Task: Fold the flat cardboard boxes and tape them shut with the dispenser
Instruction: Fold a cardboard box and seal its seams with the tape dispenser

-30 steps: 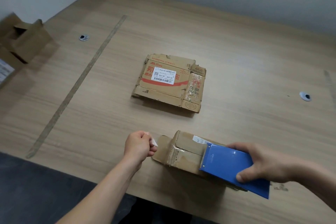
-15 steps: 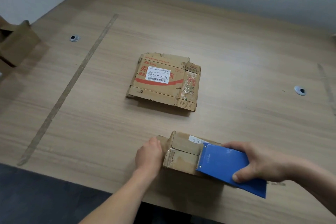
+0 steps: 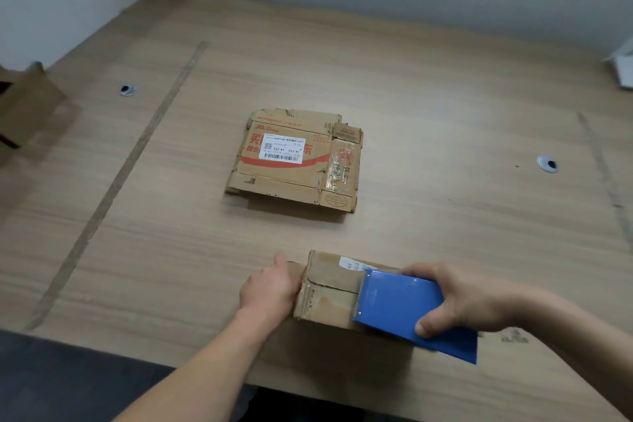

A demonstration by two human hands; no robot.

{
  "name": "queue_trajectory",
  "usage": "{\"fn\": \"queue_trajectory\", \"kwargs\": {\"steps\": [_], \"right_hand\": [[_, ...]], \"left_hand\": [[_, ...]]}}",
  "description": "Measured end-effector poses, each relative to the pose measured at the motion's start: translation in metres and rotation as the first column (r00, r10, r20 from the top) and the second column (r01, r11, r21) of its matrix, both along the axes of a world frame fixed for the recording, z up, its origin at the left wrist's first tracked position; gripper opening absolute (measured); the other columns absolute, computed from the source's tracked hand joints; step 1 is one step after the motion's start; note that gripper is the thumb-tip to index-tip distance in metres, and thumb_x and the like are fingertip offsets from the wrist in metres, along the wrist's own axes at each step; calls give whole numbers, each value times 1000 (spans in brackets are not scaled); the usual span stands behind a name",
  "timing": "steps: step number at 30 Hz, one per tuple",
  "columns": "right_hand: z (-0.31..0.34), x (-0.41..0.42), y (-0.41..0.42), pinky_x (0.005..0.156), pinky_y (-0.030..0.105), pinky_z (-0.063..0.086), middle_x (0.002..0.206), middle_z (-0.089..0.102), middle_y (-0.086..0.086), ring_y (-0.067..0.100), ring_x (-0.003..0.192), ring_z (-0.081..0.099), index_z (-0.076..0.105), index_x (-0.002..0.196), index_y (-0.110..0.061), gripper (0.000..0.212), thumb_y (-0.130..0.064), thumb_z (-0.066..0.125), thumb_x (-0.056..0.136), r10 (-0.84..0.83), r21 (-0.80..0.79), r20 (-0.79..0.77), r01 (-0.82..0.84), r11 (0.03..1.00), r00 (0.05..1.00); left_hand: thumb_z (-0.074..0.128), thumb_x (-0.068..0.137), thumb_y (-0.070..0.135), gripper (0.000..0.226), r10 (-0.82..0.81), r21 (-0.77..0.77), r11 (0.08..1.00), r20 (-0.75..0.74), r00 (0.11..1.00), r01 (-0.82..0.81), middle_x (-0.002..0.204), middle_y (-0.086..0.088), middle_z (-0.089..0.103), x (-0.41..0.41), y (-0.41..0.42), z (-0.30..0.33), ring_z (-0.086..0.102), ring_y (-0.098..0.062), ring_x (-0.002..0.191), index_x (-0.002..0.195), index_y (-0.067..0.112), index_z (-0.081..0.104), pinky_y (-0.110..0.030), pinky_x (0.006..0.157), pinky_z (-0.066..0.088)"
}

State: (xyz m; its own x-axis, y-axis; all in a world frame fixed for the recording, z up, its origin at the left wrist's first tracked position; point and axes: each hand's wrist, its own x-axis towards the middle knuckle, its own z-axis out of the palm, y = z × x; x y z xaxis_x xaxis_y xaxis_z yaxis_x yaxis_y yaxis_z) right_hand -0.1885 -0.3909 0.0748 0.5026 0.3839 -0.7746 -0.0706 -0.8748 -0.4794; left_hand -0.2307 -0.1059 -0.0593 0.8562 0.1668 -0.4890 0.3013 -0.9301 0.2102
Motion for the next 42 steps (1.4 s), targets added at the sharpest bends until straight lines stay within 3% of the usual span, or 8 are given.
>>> {"fn": "queue_trajectory", "kwargs": {"steps": [3,6,8,11,18,23,29,42], "right_hand": [[1,0,2,84,27,56,111,65,-14,10,100,65,54,128,-44,66,-42,84,70,5,10,-4,-5,1000,1000],[0,0,1,87,30,56,112,65,-14,9,100,65,54,129,-41,65,-41,85,72,3,7,-9,-3,1000,1000],[-1,2,1,89,31,57,111,65,-13,10,99,65,55,127,-42,61,-40,85,74,19,7,-8,-19,1000,1000],[0,2,1,87,29,57,110,66,-15,9,98,65,55,127,-43,61,-40,85,74,31,12,2,-31,999,1000],[1,2,-26,86,30,58,106,69,-15,7,96,68,59,122,-45,60,-42,86,68,5,66,-25,-3,998,1000],[12,-2,-97,95,42,57,109,73,-12,11,101,71,62,122,-44,70,-44,86,57,-69,31,-81,72,997,994],[17,-10,-134,94,38,57,113,74,-10,10,102,71,61,127,-38,75,-42,88,57,-123,0,-101,123,992,987],[4,-10,-130,87,37,60,107,70,-12,11,96,69,59,121,-50,61,-43,85,67,-27,-192,-67,13,981,997]], "left_hand": [[53,96,42,46,153,40,987,25,988,-154,117,-13,64,-4,13,3,61,-34,106,128,12,40,-38,81,47],[42,98,39,52,313,-304,932,397,863,-198,140,-12,52,-19,4,17,49,-26,127,141,11,45,-33,105,39],[28,98,47,61,97,-366,921,540,836,130,161,-3,25,-35,-21,34,18,-17,149,152,21,34,-31,120,16],[2,93,68,70,-380,-140,877,385,841,460,163,10,-21,-47,-44,27,-28,-15,147,155,35,2,-49,123,0],[34,80,74,92,-594,194,802,351,724,565,162,-13,24,-42,-41,5,17,-40,148,150,15,36,-62,102,43],[34,77,70,91,-612,244,790,338,715,562,160,-14,26,-40,-41,5,17,-41,147,149,15,33,-62,104,40],[76,62,68,112,-628,292,779,363,689,555,159,-16,29,-41,-42,3,20,-42,145,149,14,32,-64,103,39],[80,58,68,115,-636,324,772,375,675,547,158,-16,29,-42,-43,4,24,-43,144,148,13,34,-63,105,34]]}}
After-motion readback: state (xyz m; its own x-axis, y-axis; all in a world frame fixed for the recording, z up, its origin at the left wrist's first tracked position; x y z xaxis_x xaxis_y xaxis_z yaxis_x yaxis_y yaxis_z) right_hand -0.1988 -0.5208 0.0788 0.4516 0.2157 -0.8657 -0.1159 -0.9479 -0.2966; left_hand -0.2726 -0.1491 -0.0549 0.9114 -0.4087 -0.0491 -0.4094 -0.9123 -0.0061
